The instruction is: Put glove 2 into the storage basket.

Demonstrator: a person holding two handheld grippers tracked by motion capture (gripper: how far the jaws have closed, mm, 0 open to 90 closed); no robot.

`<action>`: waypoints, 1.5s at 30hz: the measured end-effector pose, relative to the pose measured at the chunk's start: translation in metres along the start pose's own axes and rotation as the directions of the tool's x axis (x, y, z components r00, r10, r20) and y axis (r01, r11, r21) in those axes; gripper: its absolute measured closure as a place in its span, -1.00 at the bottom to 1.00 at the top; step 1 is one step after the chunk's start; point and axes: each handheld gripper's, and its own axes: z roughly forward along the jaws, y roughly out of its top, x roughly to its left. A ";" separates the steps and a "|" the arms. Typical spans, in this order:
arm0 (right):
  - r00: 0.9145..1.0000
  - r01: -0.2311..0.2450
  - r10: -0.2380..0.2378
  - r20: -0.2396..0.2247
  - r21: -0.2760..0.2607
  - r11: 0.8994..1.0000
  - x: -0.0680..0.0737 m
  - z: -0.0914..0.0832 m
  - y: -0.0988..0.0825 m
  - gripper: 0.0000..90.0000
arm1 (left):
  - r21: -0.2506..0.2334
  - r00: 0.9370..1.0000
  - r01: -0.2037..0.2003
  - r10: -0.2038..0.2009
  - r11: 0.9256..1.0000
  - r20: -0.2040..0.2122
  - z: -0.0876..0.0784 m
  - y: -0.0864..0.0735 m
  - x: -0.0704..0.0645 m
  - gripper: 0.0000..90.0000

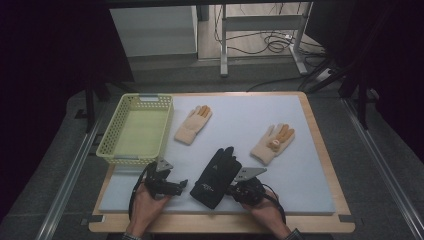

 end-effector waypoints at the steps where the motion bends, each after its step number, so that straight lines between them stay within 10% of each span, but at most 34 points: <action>1: 1.000 0.005 -0.005 0.004 0.001 1.000 0.001 0.002 0.002 0.85 | 0.002 1.000 -0.001 0.001 1.000 0.007 -0.001 -0.001 0.002 -0.94; 15: 0.998 0.062 -0.062 0.025 0.013 0.998 0.004 0.020 0.018 0.77 | 0.007 0.999 -0.023 0.023 1.000 0.025 -0.005 -0.006 0.010 -0.96; 27: 0.990 0.028 -0.028 0.137 0.007 1.000 -0.022 -0.018 0.010 0.51 | 0.004 0.999 -0.017 0.017 1.000 0.031 -0.005 -0.007 0.011 -0.97; 34: 0.970 -0.057 0.060 0.236 -0.021 0.998 -0.053 -0.045 -0.009 0.30 | 0.002 0.999 -0.016 0.016 1.000 0.031 -0.005 -0.007 0.011 -0.96; 43: 0.921 -0.134 0.130 0.366 -0.017 0.991 -0.086 -0.064 -0.034 -0.12 | 0.001 0.999 -0.017 0.017 1.000 0.030 -0.005 -0.007 0.011 -0.96; 45: 0.925 -0.128 0.133 0.356 -0.037 0.991 -0.087 -0.064 -0.036 -0.16 | -0.003 0.999 -0.012 0.012 1.000 0.030 -0.005 -0.007 0.011 -0.96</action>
